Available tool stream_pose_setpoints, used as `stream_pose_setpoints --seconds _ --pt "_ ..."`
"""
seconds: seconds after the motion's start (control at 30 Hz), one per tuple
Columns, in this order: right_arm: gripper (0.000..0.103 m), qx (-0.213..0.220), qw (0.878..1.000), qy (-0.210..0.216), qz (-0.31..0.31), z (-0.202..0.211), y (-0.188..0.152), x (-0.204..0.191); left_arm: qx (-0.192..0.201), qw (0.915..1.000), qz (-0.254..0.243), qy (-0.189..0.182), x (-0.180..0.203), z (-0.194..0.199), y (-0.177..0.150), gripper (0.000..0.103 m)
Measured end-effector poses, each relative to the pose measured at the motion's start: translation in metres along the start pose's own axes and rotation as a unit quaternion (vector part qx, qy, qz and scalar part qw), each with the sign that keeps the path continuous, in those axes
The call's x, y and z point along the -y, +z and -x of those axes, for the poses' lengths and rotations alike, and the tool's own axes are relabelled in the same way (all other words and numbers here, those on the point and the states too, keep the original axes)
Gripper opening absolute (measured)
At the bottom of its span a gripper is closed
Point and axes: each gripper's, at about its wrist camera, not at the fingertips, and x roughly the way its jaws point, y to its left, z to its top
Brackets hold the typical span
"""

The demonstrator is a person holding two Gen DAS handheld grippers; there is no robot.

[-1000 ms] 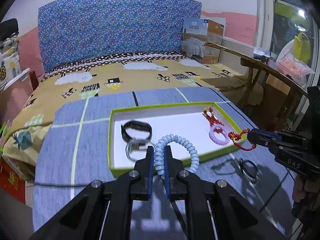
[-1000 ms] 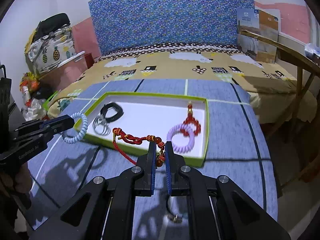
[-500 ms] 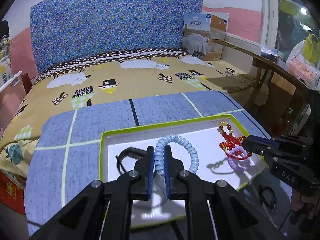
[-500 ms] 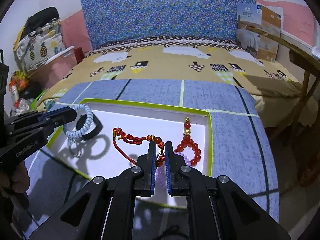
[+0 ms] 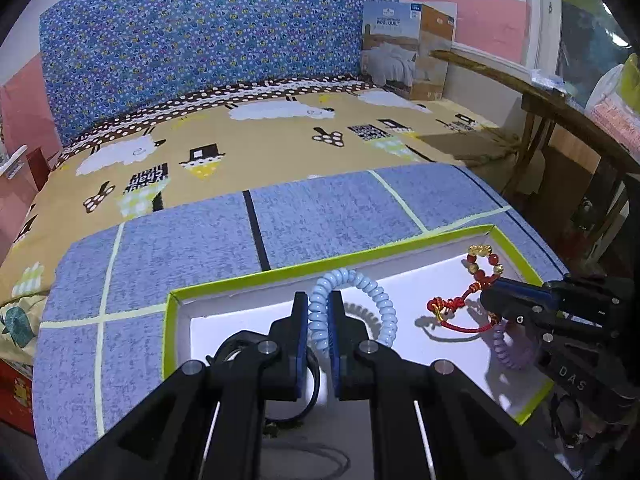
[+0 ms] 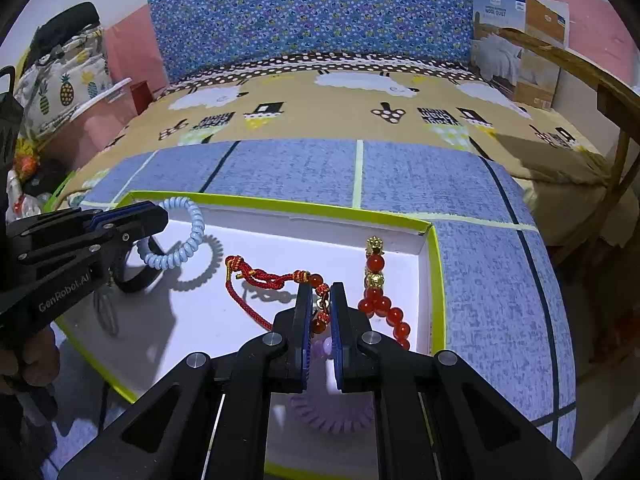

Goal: Organize jewelry
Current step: 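Lower the blue coil and red tassel with both tools into the box, then open both tools to release the blue coil and red tassel, then move both tools back toward the remaining jewelry on the bed cover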

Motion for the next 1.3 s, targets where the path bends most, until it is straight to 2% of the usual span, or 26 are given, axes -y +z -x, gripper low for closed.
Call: stream_pose_setpoints --seconds 0.37,0.6,0.73,1.03,1.3 --pt "0.01 -0.019 1.0 -0.005 0.008 -0.009 0.0 0.0 -0.026 0.9997 -0.003 0.0 0.004 -0.015 -0.001 0.01" --pt "0.011 -0.013 1.0 -0.002 0.006 -0.005 0.0 0.0 -0.028 0.9996 0.001 -0.007 0.005 -0.014 0.0 0.011" --pt "0.015 -0.005 1.0 0.0 0.004 0.003 -0.001 0.0 -0.02 0.9996 0.01 -0.015 0.002 -0.007 -0.001 0.019" --pt "0.015 0.032 0.999 0.018 0.009 0.053 -0.02 -0.011 0.027 0.9989 0.036 -0.009 -0.005 0.042 -0.016 0.02" --pt "0.015 0.067 0.997 0.035 0.014 0.111 -0.057 -0.022 0.066 0.9967 0.047 -0.003 0.0 0.1 -0.051 0.02"
